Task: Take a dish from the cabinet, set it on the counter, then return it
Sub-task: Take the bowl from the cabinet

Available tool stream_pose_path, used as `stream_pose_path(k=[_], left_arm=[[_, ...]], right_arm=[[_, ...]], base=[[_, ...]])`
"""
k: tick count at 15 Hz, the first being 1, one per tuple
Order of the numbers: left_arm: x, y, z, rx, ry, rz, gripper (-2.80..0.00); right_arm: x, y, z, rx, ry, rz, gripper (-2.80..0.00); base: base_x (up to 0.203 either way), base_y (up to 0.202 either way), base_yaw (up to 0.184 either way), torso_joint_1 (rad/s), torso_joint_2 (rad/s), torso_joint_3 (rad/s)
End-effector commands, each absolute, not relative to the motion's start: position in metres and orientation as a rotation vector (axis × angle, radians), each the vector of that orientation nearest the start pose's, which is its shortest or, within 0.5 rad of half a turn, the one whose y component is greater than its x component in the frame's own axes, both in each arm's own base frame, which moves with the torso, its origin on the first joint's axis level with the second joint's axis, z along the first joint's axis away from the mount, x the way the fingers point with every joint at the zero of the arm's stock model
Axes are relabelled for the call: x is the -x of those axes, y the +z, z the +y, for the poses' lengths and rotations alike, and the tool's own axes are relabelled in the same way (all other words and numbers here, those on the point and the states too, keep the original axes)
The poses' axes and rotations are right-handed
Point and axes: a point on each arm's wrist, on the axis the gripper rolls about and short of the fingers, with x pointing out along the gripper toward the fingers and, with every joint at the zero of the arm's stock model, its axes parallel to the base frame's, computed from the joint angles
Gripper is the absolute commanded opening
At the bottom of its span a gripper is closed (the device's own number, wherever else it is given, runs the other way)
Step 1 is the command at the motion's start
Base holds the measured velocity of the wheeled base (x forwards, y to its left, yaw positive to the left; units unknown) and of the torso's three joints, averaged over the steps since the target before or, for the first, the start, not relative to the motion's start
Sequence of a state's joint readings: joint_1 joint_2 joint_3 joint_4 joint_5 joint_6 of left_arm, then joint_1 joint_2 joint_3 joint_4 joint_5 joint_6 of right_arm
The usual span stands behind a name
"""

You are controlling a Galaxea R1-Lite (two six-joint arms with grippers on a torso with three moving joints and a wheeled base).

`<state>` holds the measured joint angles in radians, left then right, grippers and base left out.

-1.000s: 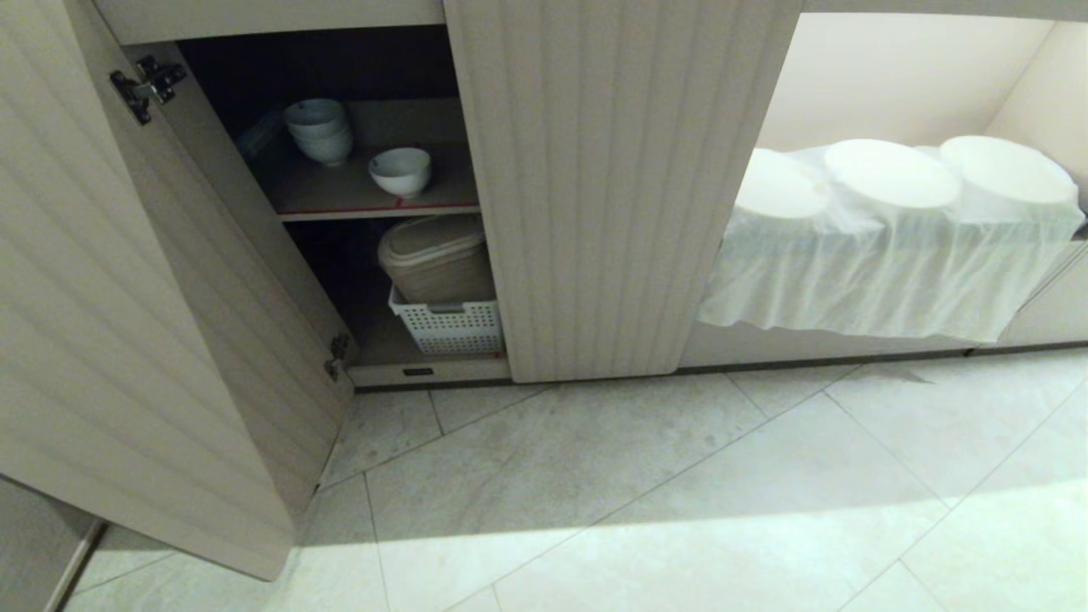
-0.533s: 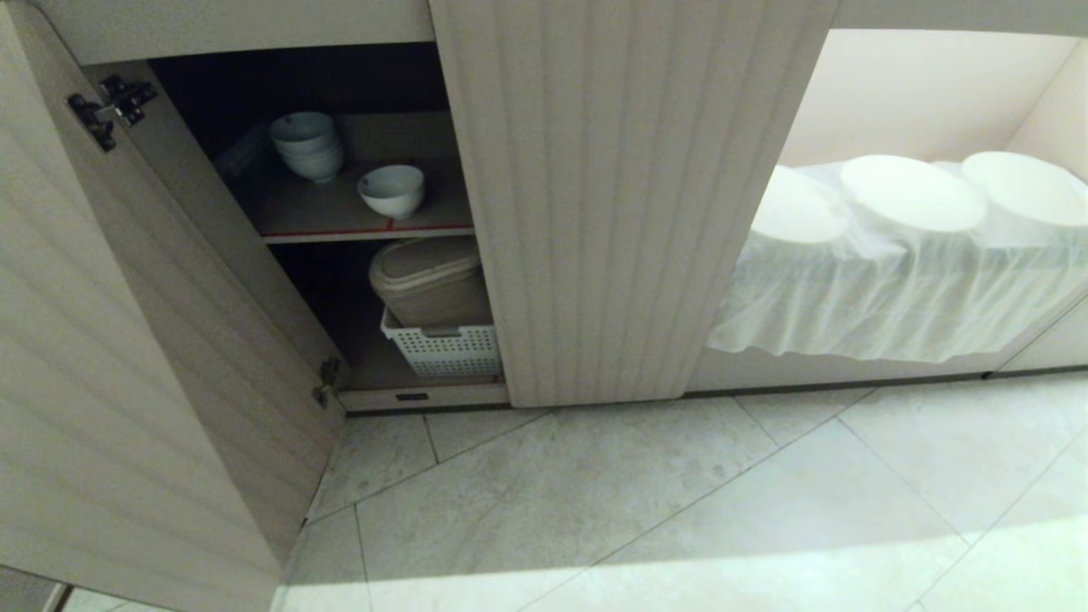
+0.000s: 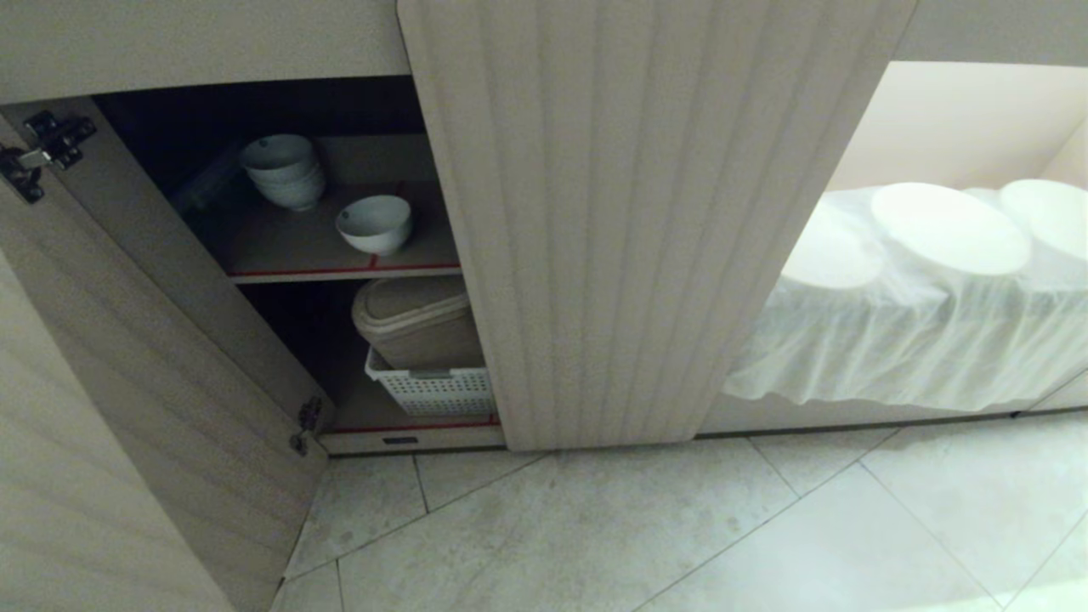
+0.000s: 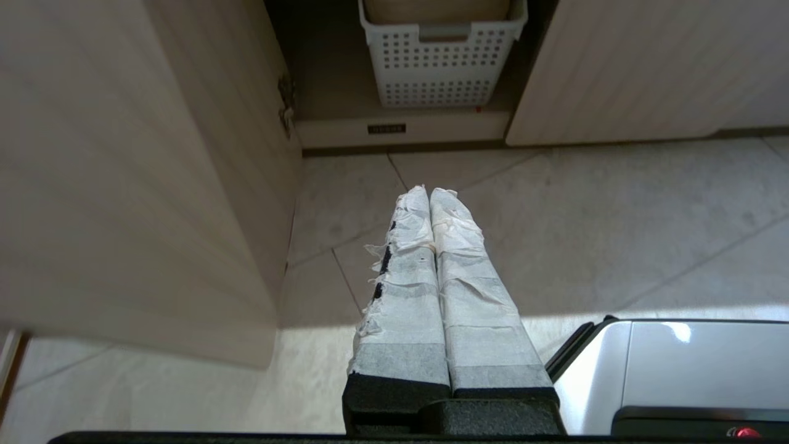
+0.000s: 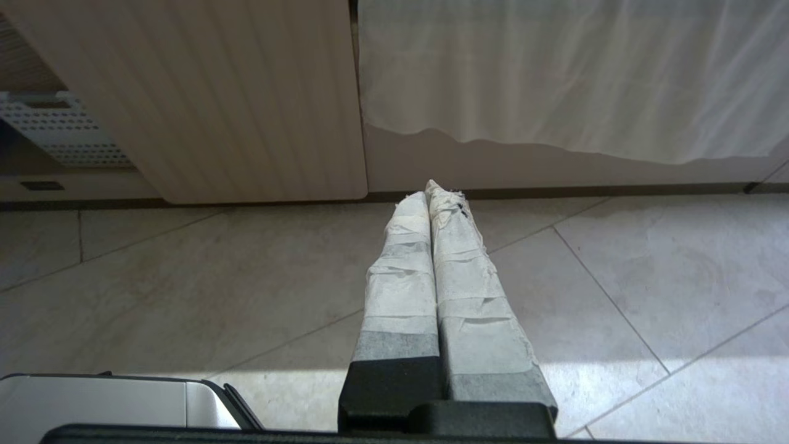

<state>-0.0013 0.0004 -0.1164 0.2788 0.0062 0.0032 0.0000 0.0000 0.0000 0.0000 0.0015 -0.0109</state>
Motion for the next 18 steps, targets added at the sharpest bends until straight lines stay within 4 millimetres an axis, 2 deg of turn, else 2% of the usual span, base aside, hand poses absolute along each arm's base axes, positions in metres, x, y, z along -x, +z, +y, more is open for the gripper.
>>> stream_pose_path(k=[1,14,18], left_arm=[[0.0341,0.0787,0.0002,-0.004,0.004,0.163,-2.80],[0.0341,0.0787,0.0002,-0.004,0.004,0.163,-2.80],[0.0341,0.0785,0.0002,-0.005,0.004,0.164,-2.80]], right_arm=[[0.0228,0.0755,0.0000,0.012,0.002,0.000,-2.80],[0.0228,0.0755,0.0000,0.011,0.002,0.000,-2.80],[0.0228,0.0755,0.0000,0.011,0.002,0.000,-2.80]], base=[[0.196,0.000,0.007,0.002,0.00,0.000],[0.196,0.000,0.000,0.002,0.00,0.002],[0.065,0.000,0.000,0.009,0.00,0.000]])
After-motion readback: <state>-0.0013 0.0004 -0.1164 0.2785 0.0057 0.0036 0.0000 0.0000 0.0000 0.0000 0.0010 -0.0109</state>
